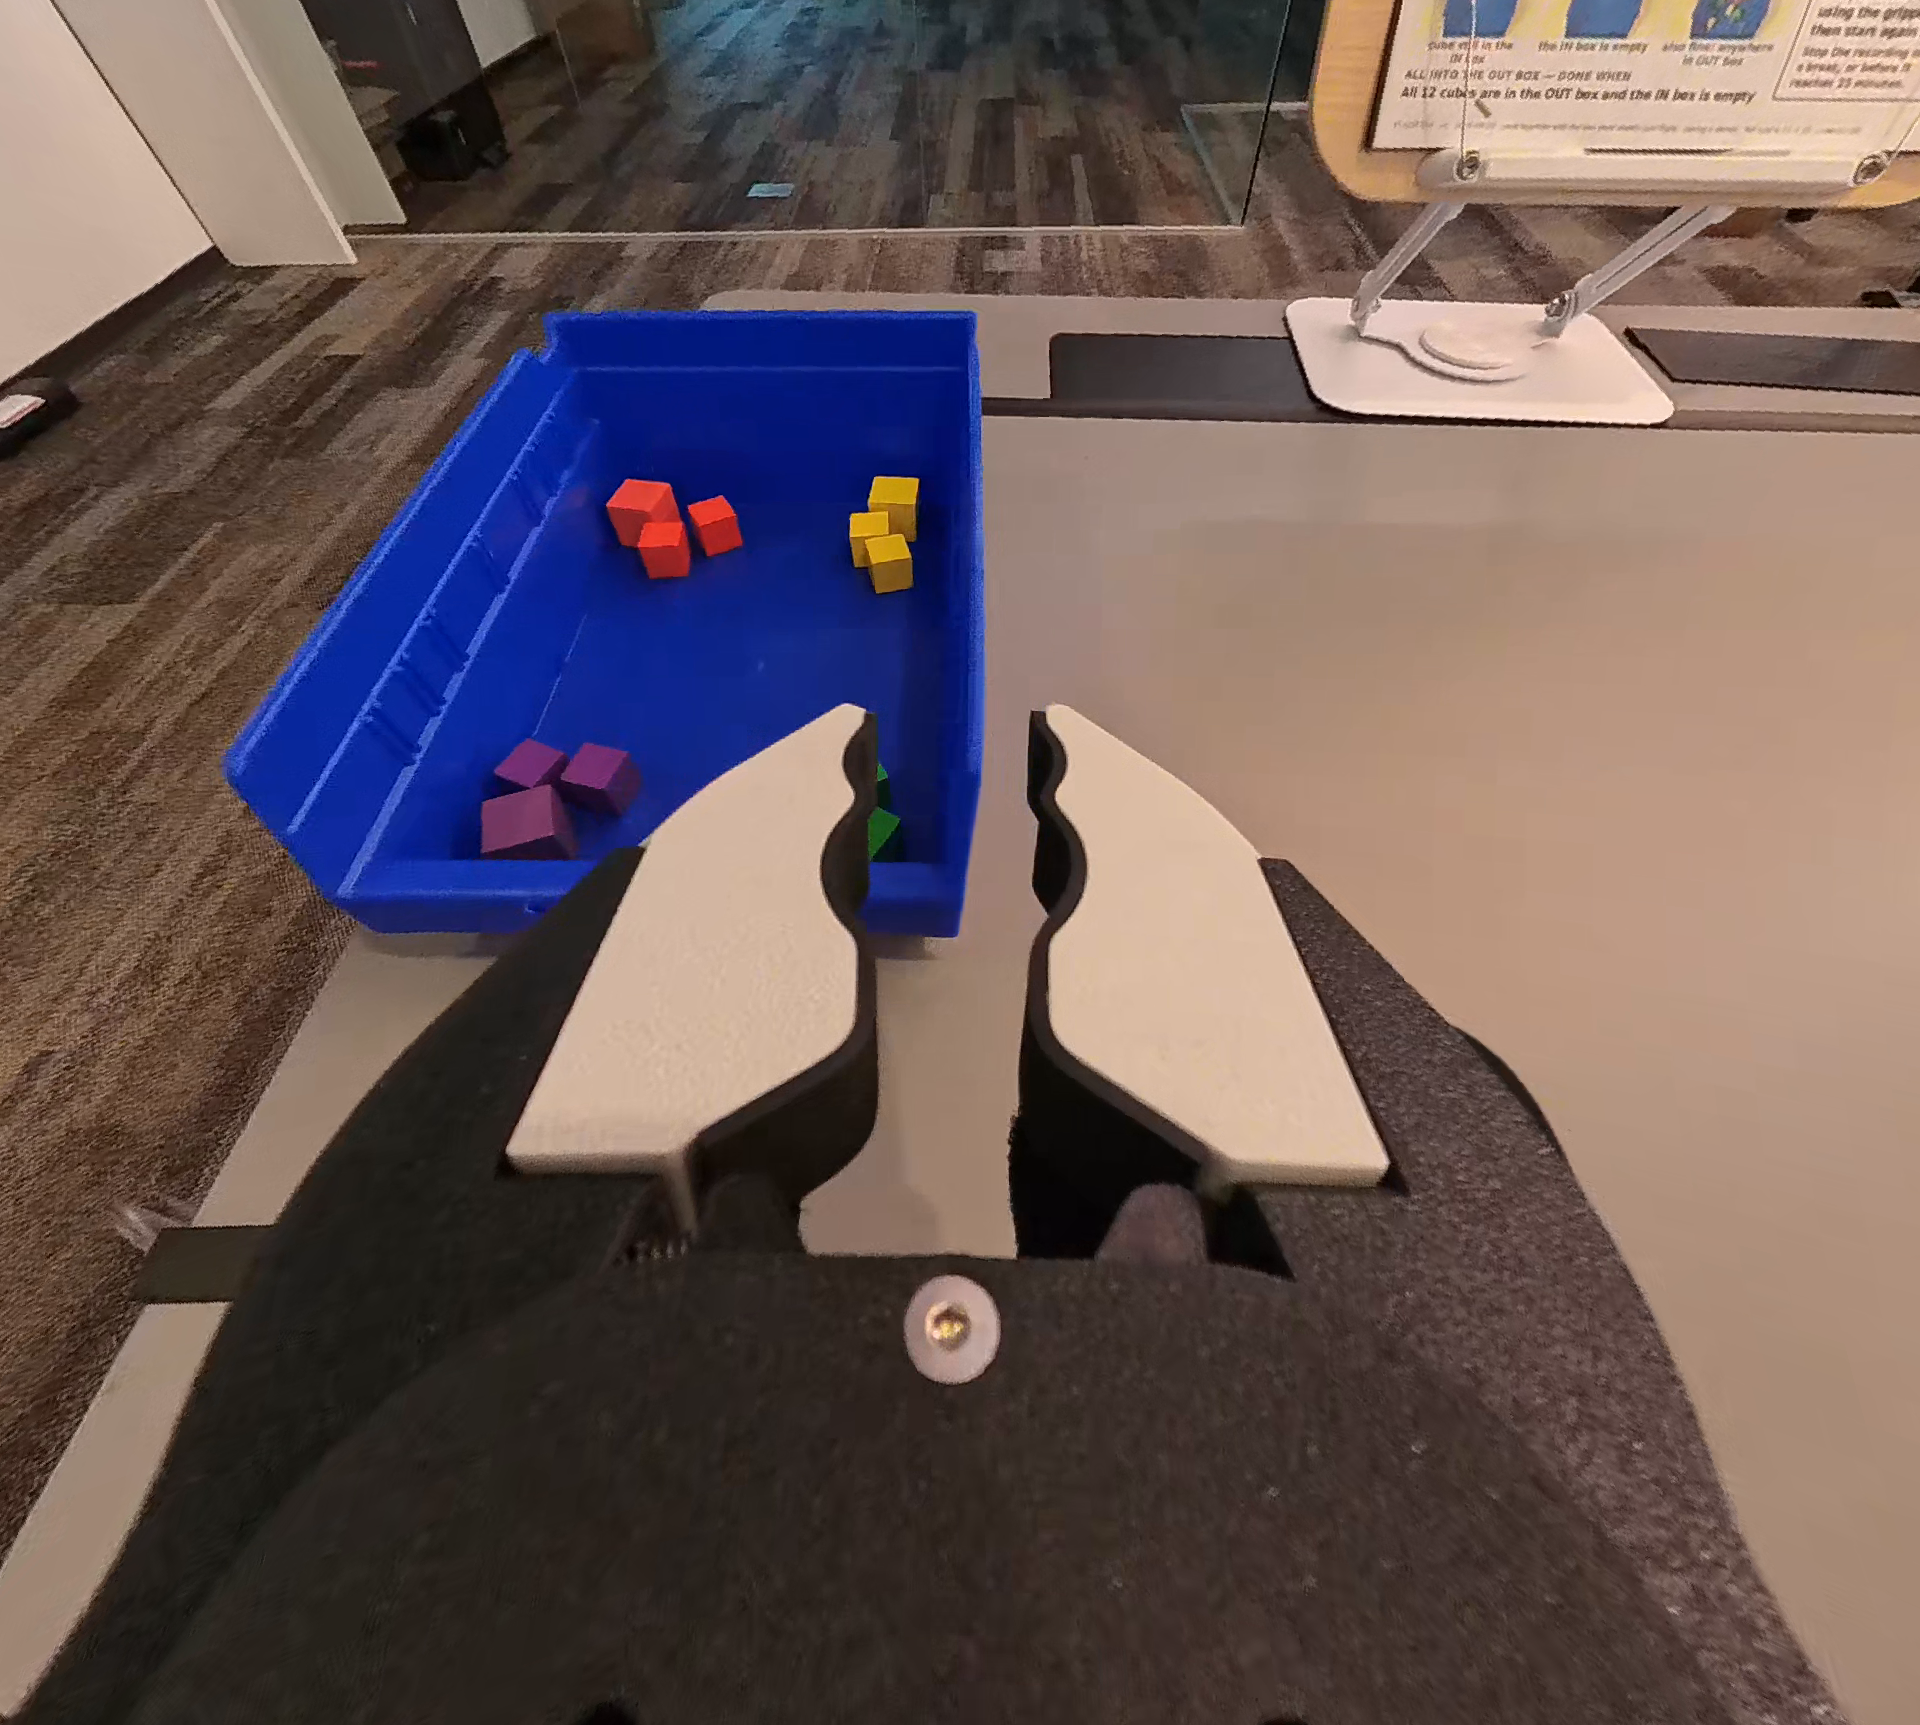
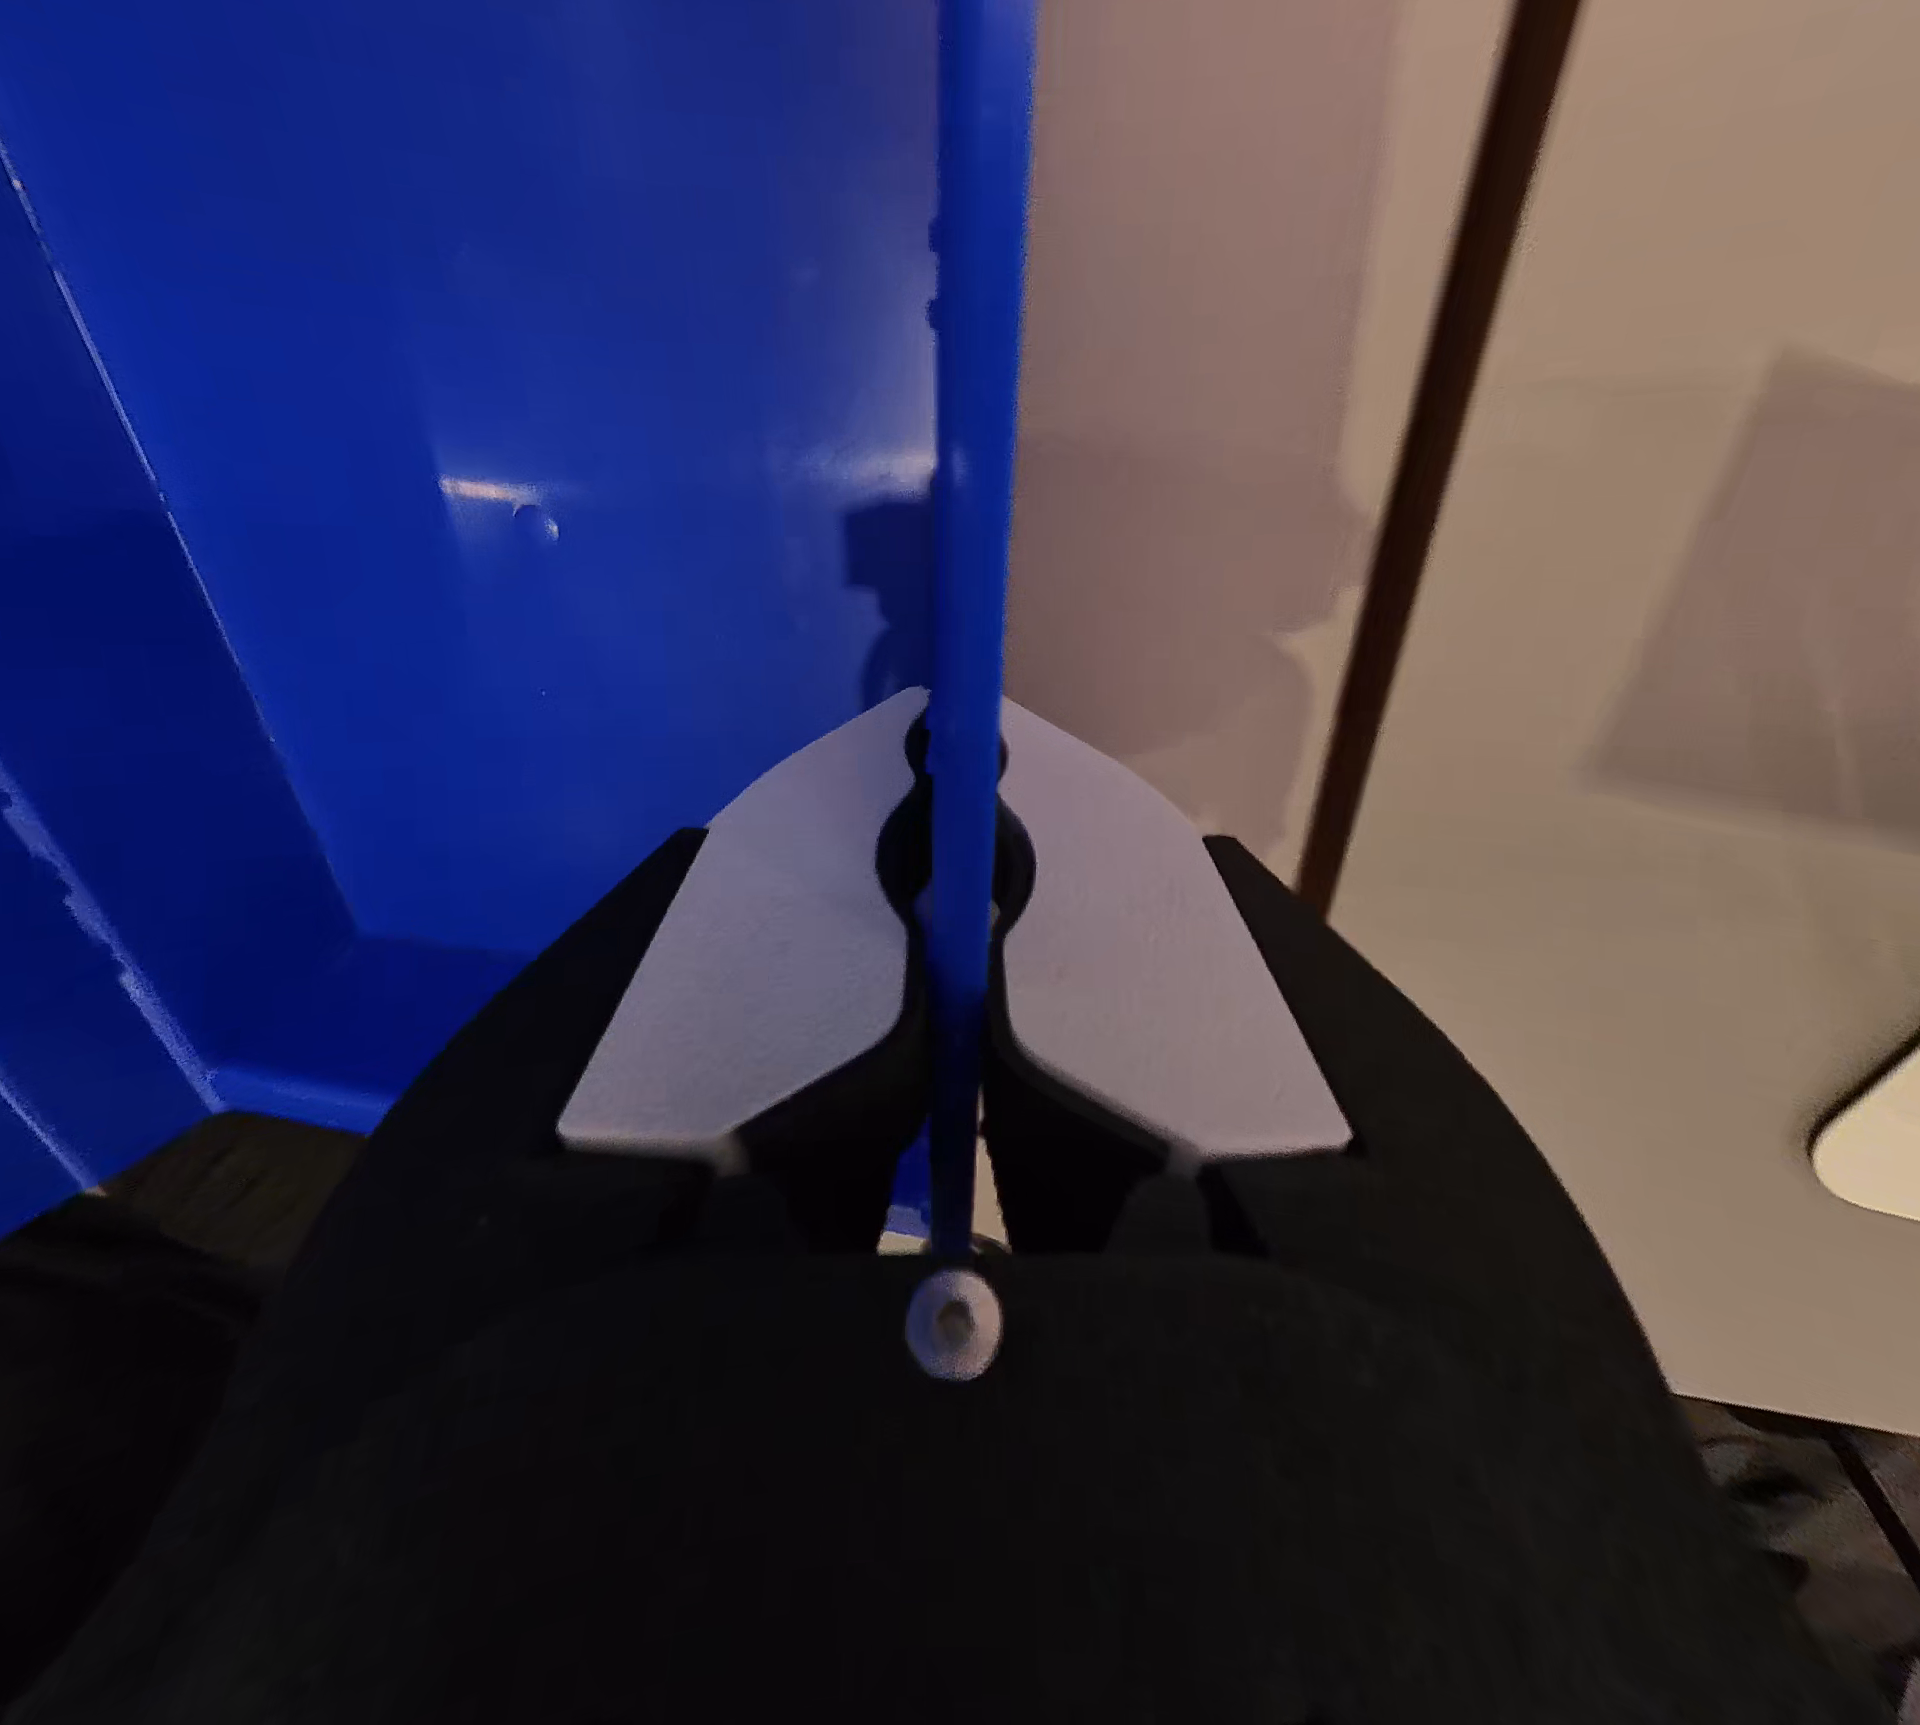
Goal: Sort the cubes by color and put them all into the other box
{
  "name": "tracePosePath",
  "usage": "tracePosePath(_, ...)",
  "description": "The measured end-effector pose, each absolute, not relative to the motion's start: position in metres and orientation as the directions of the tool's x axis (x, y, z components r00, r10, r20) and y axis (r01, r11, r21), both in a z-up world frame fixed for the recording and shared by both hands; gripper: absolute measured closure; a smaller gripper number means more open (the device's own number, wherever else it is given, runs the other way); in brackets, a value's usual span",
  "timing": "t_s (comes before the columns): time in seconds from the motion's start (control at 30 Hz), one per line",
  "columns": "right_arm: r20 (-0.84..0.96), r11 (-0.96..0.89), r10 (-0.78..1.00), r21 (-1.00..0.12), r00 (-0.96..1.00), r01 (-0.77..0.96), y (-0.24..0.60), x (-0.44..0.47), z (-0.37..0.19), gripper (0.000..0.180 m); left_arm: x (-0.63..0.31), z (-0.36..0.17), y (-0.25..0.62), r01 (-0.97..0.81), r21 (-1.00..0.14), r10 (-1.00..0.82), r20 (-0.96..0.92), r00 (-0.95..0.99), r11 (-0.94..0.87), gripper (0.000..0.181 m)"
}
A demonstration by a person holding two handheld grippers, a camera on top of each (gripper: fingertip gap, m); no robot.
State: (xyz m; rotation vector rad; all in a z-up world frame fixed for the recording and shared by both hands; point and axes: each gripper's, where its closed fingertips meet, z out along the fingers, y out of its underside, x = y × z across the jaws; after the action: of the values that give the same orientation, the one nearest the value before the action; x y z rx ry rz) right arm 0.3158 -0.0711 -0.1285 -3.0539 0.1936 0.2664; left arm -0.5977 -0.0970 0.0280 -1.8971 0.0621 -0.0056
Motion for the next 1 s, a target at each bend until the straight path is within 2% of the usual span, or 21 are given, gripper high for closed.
tracePosePath(0.43, -0.164, -0.988, -0.120, -0.081, 0.979, -0.135, -0.071, 0.342, -0.128, 0.175, -0.563, 0.043, -0.088, -0.085, -0.949, -0.070, -0.067, 0.995, -0.302, 0.155)
tracePosePath(0.53, -0.156, -0.985, -0.100, -0.122, 0.983, -0.119, -0.070, 0.343, -0.125, 0.175, -0.552, 0.039, -0.089, -0.076, -0.948, -0.115, -0.042, 0.992, -0.310, 0.144)
tracePosePath(0.63, -0.159, -0.969, -0.106, -0.204, 0.982, -0.137, -0.068, 0.343, -0.114, 0.174, -0.536, 0.039, -0.091, -0.065, -0.947, -0.203, 0.000, 0.979, -0.314, 0.128)
tracePosePath(0.83, -0.088, -0.872, -0.096, -0.473, 0.992, -0.126, -0.052, 0.348, -0.048, 0.162, -0.512, 0.064, -0.091, 0.027, -0.967, -0.326, 0.112, 0.939, -0.255, 0.114)
tracePosePath(0.93, -0.011, -0.710, -0.034, -0.704, 0.999, -0.032, -0.039, 0.329, 0.026, 0.164, -0.509, 0.090, -0.089, 0.049, -0.985, -0.356, 0.107, 0.928, -0.168, 0.113)
tracePosePath(1.0, -0.001, -0.493, 0.070, -0.869, 0.998, 0.034, -0.033, 0.288, 0.091, 0.164, -0.507, 0.111, -0.085, 0.026, -0.994, -0.359, 0.061, 0.931, -0.102, 0.116)
